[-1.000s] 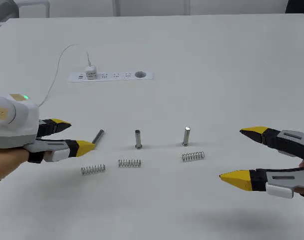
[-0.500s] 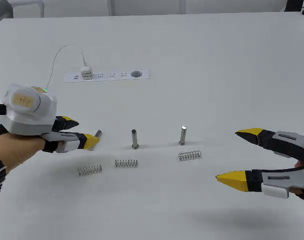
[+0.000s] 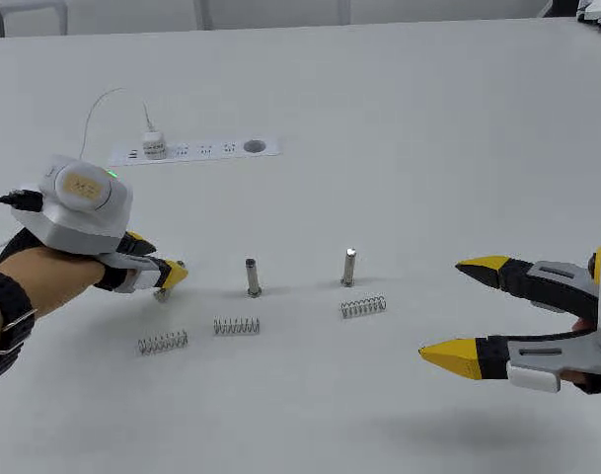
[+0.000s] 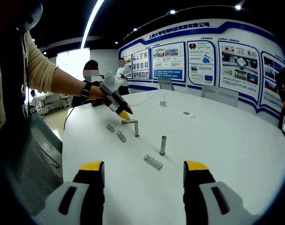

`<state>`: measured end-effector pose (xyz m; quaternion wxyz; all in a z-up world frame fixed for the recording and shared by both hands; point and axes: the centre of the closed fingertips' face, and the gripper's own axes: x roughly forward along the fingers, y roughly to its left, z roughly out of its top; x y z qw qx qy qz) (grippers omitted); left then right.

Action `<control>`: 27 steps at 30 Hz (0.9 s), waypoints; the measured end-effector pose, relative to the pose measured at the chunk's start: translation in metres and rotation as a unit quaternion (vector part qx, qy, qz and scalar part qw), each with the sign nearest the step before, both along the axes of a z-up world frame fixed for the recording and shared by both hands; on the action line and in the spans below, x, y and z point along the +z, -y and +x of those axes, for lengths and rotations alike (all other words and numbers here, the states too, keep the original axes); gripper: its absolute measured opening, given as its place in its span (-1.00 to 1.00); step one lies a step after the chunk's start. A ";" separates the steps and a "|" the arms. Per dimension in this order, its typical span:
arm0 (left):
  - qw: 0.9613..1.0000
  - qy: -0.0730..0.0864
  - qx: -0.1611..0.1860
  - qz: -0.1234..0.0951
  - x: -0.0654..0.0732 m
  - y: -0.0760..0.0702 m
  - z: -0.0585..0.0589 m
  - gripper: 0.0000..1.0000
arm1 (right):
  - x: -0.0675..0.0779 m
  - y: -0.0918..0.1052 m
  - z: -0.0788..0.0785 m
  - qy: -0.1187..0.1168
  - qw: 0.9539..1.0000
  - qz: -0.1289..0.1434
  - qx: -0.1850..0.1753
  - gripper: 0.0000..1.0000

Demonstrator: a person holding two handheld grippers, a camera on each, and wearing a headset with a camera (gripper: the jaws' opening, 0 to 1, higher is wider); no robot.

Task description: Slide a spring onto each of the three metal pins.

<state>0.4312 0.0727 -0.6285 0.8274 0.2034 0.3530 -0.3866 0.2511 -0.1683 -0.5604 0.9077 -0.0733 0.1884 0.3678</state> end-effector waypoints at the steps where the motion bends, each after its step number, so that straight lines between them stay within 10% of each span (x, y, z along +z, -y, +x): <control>1: 1.000 -0.001 0.001 0.004 -0.001 0.000 0.001 -0.32 | -0.001 0.000 0.000 -0.001 1.000 0.000 0.000 0.39; 27: 0.997 -0.045 0.033 0.061 -0.023 0.002 0.004 -0.66 | -0.013 0.006 -0.003 -0.010 1.000 0.010 -0.013 0.35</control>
